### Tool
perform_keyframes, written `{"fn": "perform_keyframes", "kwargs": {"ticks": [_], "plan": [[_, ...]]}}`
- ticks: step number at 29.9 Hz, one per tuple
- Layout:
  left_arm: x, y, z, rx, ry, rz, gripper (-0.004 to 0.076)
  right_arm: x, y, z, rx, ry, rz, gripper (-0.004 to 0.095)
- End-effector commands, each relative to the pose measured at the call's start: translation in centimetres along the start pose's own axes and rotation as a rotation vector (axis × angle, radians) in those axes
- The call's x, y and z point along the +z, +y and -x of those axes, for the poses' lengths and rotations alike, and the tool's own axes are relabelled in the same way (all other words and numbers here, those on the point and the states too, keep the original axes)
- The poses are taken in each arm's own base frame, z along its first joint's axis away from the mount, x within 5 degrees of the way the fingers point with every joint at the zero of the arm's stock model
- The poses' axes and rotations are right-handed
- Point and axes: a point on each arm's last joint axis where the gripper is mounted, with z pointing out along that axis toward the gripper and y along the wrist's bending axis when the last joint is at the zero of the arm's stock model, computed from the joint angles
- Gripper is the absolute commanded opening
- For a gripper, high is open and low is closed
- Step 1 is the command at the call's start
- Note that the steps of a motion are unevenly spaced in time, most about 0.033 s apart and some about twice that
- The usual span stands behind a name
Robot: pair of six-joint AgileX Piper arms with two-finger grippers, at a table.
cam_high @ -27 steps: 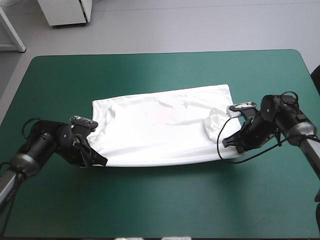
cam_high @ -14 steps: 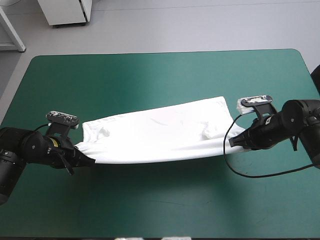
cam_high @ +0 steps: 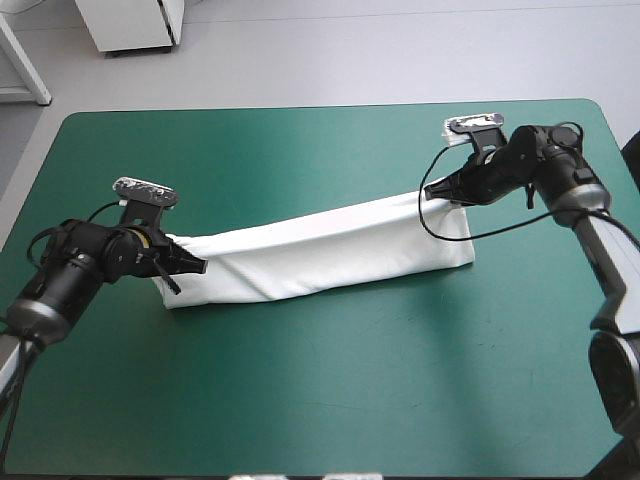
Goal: Fold the cloth
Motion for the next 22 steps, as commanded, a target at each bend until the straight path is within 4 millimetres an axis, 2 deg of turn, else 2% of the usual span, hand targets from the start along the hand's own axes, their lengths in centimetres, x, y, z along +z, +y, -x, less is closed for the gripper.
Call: {"fn": "perform_keyframes", "kwargs": {"ticks": [1,5,7,11,14,16,19,22], "plan": [[1.4,0.1,2.0,0.02,-0.094,0.022,-0.0009,0.1,-0.2,2.2,-0.013,-0.082,-0.005,-0.0013],[4.4,-0.3,2.5,0.033,-0.079,0.011,-0.0009,3.7,-0.6,2.0,-0.03,-0.016,0.025,-0.0013],[5.6,-0.5,2.7,0.037,-0.076,0.006,-0.0009,4.7,-0.7,1.9,-0.042,0.005,0.029,-0.0013],[7.1,-0.6,3.0,0.049,-0.064,0.007,-0.0009,5.5,-0.8,1.9,-0.072,0.002,0.029,-0.0013],[7.3,-0.5,3.1,0.061,-0.06,0.026,-0.0009,5.6,-0.8,1.9,-0.097,0.008,0.037,0.0003],[7.0,-0.2,3.4,0.068,-0.063,0.044,-0.0008,5.4,-0.6,1.8,-0.108,0.018,0.06,0.0064],[6.5,0.1,3.7,0.086,-0.04,0.072,0.0008,4.9,-0.2,2.1,-0.111,0.02,0.096,0.025],[6.0,0.5,3.8,0.099,0.003,0.102,0.0096,4.1,0.0,2.6,-0.118,0.012,0.102,0.0445]]}}
